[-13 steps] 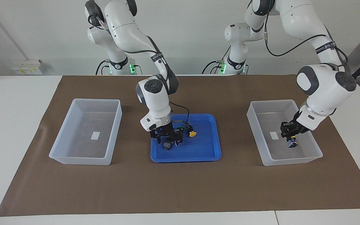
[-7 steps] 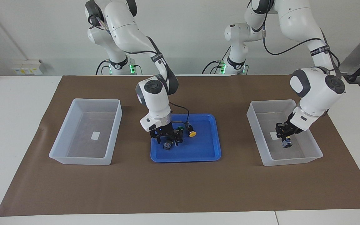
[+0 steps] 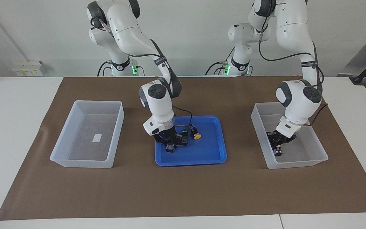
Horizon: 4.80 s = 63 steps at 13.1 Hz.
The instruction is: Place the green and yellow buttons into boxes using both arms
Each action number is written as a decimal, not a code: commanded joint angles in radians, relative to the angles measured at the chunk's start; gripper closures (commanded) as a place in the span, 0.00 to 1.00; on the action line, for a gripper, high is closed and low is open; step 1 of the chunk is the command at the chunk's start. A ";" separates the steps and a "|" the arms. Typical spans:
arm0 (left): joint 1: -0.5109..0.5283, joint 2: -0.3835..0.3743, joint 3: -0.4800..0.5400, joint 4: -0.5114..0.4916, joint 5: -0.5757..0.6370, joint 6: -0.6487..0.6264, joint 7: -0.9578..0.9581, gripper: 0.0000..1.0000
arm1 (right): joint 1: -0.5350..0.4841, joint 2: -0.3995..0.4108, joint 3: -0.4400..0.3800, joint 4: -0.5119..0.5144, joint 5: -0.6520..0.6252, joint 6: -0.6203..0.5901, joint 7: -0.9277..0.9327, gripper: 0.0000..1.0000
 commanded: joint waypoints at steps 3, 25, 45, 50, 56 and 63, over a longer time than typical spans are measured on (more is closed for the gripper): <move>-0.010 0.001 0.010 -0.004 -0.001 0.015 0.028 0.36 | -0.076 -0.216 0.004 -0.011 0.021 -0.173 -0.009 1.00; -0.454 -0.007 0.010 0.281 0.002 -0.324 -0.890 0.35 | -0.553 -0.260 0.004 -0.390 0.019 0.080 -0.785 0.00; -0.617 0.039 0.010 0.021 0.002 0.089 -1.159 1.00 | -0.492 -0.497 0.012 0.166 -0.076 -0.862 -0.636 0.00; -0.556 0.079 0.018 0.255 0.066 -0.137 -1.141 1.00 | -0.489 -0.517 0.021 0.126 -0.059 -0.846 -0.590 0.00; -0.308 0.050 -0.004 0.462 0.030 -0.463 -0.836 1.00 | -0.273 -0.447 0.032 0.054 -0.045 -0.611 -0.371 0.00; -0.007 0.028 0.015 0.477 -0.004 -0.592 -0.095 1.00 | -0.032 -0.166 0.032 0.063 -0.045 -0.212 -0.040 0.00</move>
